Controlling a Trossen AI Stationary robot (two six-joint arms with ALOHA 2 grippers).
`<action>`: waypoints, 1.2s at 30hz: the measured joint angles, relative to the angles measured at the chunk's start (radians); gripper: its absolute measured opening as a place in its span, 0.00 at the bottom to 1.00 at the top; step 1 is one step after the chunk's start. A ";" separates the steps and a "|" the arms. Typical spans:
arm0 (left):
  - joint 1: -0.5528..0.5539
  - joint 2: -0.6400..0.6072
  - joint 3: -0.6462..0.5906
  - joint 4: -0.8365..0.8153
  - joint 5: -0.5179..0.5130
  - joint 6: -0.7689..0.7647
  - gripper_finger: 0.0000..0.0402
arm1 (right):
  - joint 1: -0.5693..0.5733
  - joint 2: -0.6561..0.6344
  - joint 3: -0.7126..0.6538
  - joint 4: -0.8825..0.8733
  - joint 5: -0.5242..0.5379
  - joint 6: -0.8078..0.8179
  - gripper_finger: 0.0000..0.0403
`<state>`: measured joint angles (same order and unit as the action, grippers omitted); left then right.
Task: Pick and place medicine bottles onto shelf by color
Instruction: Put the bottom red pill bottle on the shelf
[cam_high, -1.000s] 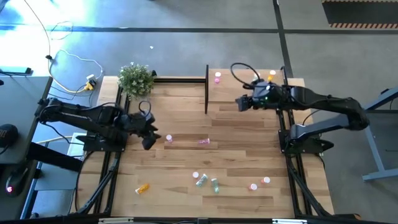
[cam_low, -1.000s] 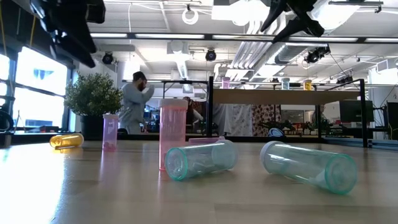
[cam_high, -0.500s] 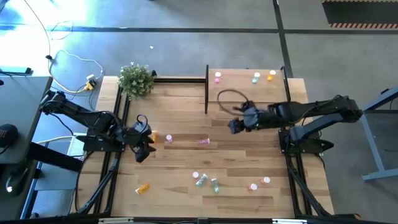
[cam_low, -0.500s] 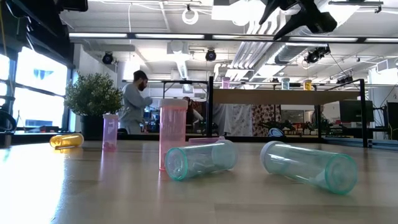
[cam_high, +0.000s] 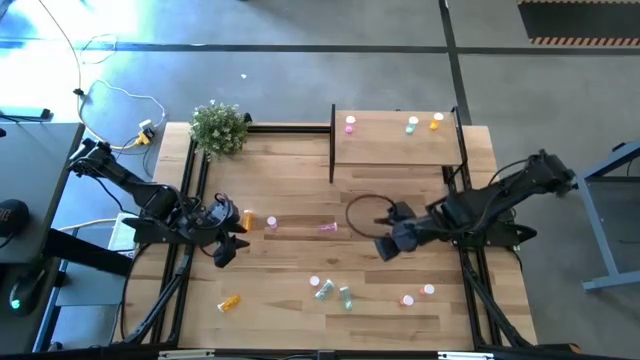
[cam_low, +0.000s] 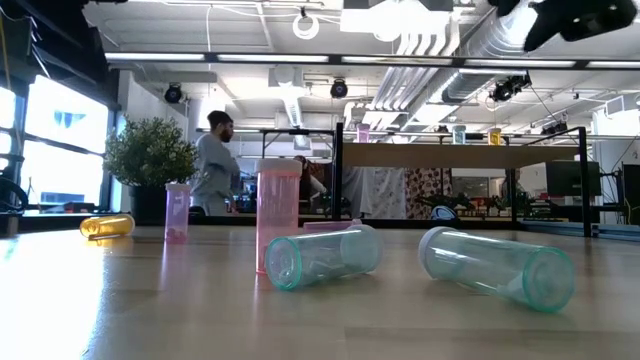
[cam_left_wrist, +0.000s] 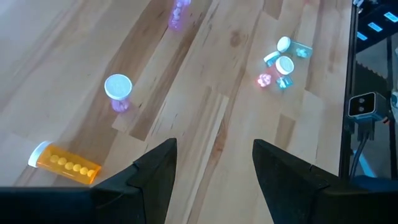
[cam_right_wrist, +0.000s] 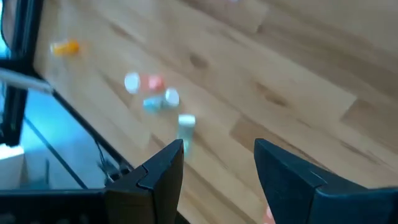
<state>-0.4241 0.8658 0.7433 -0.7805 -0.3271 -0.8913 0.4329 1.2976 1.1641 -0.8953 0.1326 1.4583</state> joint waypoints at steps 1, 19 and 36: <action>-0.002 0.000 0.000 0.002 0.000 0.000 0.50 | 0.018 0.000 0.000 -0.008 0.000 -0.004 0.47; -0.002 0.000 0.000 0.226 -0.176 -0.086 0.50 | 0.323 0.001 0.000 -0.156 0.023 -0.271 0.47; -0.002 0.000 0.000 0.329 -0.220 -0.105 0.50 | 0.436 0.201 0.000 -0.115 0.011 -0.658 0.47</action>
<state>-0.4259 0.8658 0.7433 -0.4513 -0.5466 -0.9958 0.8689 1.4988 1.1637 -1.0104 0.1433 0.8000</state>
